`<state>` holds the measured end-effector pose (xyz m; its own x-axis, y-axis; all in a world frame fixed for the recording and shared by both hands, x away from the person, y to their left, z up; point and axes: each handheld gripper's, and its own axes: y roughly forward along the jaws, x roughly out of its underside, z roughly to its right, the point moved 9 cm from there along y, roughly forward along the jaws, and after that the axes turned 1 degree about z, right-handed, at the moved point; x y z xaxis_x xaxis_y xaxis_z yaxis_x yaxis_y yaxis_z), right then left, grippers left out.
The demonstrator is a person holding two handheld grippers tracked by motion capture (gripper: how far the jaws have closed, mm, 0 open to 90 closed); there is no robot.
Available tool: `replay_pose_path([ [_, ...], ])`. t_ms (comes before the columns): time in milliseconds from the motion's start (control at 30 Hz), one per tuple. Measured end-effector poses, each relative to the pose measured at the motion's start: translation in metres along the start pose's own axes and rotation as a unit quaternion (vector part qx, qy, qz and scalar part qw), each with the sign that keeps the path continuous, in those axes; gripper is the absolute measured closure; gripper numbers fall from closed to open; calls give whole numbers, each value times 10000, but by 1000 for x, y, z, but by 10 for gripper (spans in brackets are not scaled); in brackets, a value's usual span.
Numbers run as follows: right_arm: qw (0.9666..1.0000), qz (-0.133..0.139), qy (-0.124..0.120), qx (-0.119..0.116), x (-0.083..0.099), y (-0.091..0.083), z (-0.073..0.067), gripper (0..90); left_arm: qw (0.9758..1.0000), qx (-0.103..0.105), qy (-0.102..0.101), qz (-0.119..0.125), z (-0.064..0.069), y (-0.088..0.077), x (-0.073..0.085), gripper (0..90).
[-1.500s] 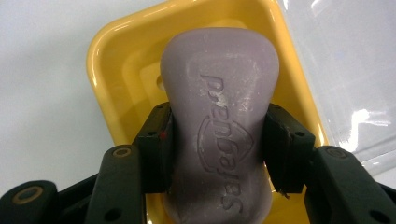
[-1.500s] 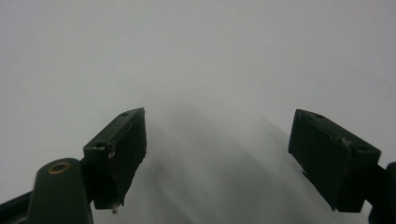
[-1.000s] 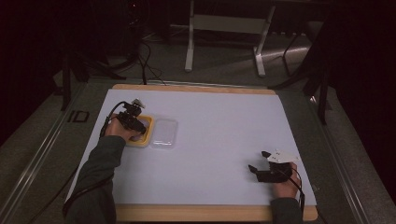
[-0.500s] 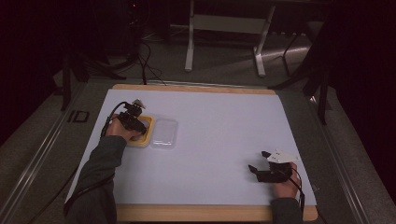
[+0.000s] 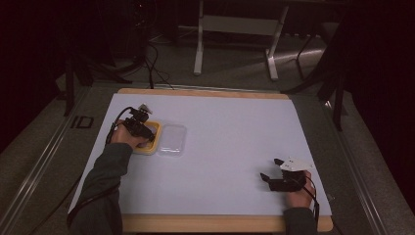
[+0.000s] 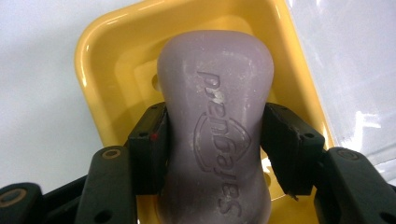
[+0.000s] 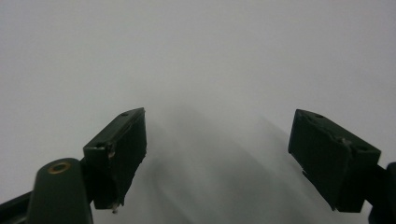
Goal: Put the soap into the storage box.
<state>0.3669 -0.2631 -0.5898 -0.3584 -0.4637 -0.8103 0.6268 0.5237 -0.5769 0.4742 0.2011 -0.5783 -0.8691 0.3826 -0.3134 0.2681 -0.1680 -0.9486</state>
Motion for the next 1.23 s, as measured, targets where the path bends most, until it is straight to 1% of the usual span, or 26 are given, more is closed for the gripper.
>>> replay_pose_path([
  [67,10000,0,0,1,0,0,0,189,10000,38,-30,27,0,-2,0,433],
  [133,10000,-3,1,-2,0,0,0,190,10000,14,-17,29,-1,-3,0,433],
  [200,10000,-4,1,-2,0,0,0,190,10000,45,-38,69,-1,-4,0,431],
  [467,10000,-2,-3,0,0,0,0,190,9999,84,-26,106,1,-7,1,405],
  [667,10000,-8,-2,-3,0,0,0,190,9999,24,-18,150,0,-10,1,384],
  [867,10000,-13,1,-2,0,0,0,189,9997,-64,-22,242,-2,-16,-1,360],
  [1033,10000,-12,-3,-3,0,0,0,190,9995,-98,43,298,-1,-22,-2,357],
  [1100,10000,-14,-3,-3,0,0,0,190,9993,-105,57,357,1,-25,-3,356],
  [1200,10000,-14,-2,-5,0,0,0,190,9987,-72,101,504,6,-32,-6,348],
  [1233,10000,-16,-3,-7,0,0,0,189,9984,-34,121,559,9,-34,-7,344],
])
